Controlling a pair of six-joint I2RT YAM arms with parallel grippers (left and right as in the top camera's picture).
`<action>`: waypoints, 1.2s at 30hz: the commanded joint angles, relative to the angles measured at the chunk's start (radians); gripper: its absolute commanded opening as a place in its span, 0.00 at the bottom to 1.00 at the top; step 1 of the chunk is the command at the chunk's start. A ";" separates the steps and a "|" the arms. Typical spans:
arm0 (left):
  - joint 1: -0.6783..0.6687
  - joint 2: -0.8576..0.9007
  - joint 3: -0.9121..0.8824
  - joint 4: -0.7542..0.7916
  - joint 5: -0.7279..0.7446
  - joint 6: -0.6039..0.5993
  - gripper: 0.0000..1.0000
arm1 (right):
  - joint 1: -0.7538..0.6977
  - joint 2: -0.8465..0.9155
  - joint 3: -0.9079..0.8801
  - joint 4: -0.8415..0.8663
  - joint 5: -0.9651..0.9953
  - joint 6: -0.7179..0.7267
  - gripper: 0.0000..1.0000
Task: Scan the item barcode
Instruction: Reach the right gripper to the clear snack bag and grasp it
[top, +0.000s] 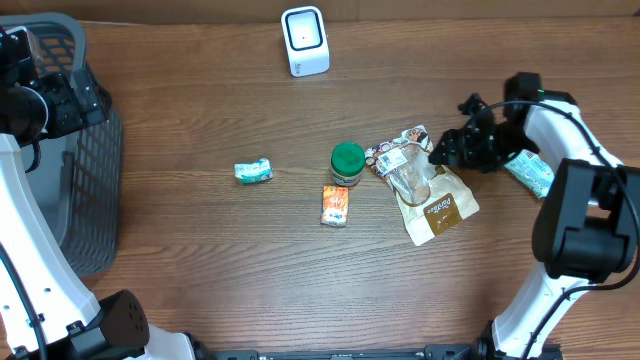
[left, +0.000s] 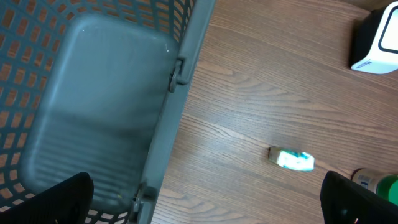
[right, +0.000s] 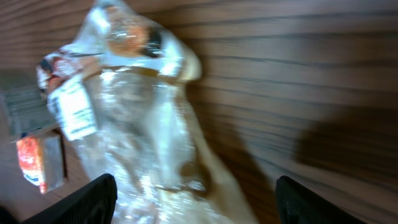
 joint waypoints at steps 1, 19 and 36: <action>-0.002 0.005 0.003 0.001 0.003 0.019 1.00 | -0.053 0.016 -0.013 0.003 -0.040 -0.024 0.84; -0.002 0.005 0.003 0.001 0.003 0.019 0.99 | 0.034 0.021 -0.245 0.119 -0.145 -0.083 0.90; -0.002 0.005 0.003 0.001 0.003 0.019 1.00 | 0.169 0.023 -0.526 0.637 -0.122 0.360 0.43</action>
